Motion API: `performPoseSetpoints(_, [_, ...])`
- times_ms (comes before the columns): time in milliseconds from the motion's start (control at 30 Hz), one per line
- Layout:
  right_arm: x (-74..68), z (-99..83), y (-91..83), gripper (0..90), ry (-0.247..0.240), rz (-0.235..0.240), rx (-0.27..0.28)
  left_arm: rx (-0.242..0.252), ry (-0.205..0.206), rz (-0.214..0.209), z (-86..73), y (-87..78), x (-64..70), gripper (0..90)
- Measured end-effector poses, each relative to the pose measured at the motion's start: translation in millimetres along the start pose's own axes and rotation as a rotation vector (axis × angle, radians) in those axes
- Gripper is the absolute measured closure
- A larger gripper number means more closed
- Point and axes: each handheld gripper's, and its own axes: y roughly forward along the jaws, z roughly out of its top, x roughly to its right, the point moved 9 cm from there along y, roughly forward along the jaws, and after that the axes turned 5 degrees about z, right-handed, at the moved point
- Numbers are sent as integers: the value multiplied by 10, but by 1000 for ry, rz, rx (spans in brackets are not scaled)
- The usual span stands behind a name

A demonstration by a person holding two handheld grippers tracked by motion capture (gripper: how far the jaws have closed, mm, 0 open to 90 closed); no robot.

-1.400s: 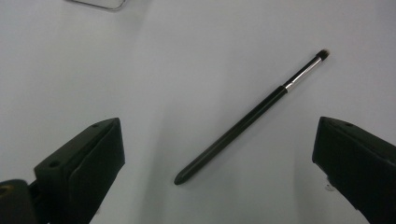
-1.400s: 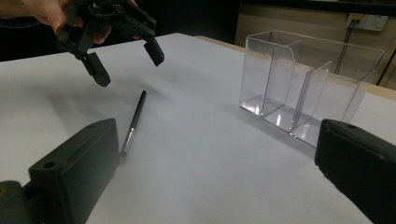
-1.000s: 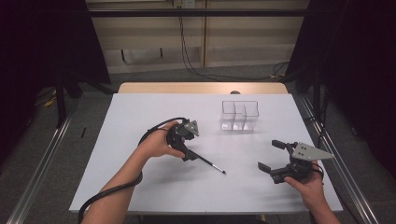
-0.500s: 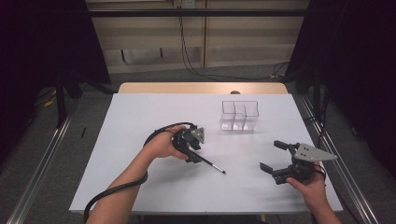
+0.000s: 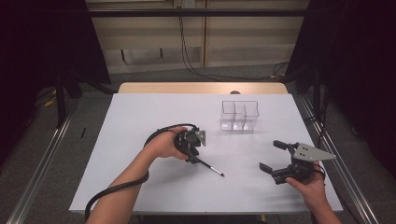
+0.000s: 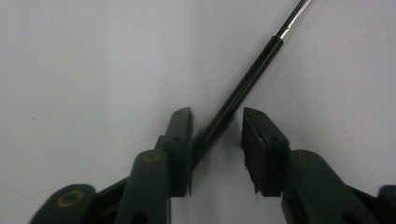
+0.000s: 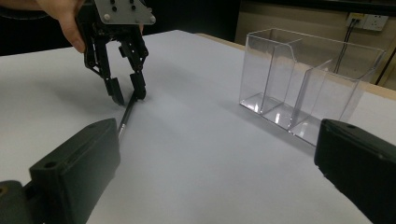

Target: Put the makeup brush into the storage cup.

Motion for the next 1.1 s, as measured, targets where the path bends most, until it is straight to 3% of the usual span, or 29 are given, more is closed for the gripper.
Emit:
performPoseSetpoints(133, [-7, 1, 6, 0, -8, 0, -3, -30, -4, -31, -16, -22, 48, 732])
performPoseSetpoints(167, [-8, 0, 4, 0, -9, -1, -4, -39, -22, -33, -26, -35, 56, 773])
performPoseSetpoints(333, [-3, -2, -3, 0, -7, -3, -5, -51, -48, -33, -72, -44, 77, 804])
performPoseSetpoints(533, [3, 3, -4, 0, -5, -6, -3, -98, -21, -18, -51, -27, 87, 798])
performPoseSetpoints(600, [1, 2, 1, 0, -6, -7, -5, -119, -41, -13, -37, -20, 93, 797])
performPoseSetpoints(733, [-2, 0, 11, 0, -8, -5, -8, -159, -18, 6, -18, -12, 104, 807])
performPoseSetpoints(900, [-3, 2, 12, 0, -8, -3, -6, -141, -25, 26, -25, -14, 120, 842])
performPoseSetpoints(1100, [-7, 5, 14, 0, -8, -1, -6, -91, -85, 15, -47, -38, 111, 843])
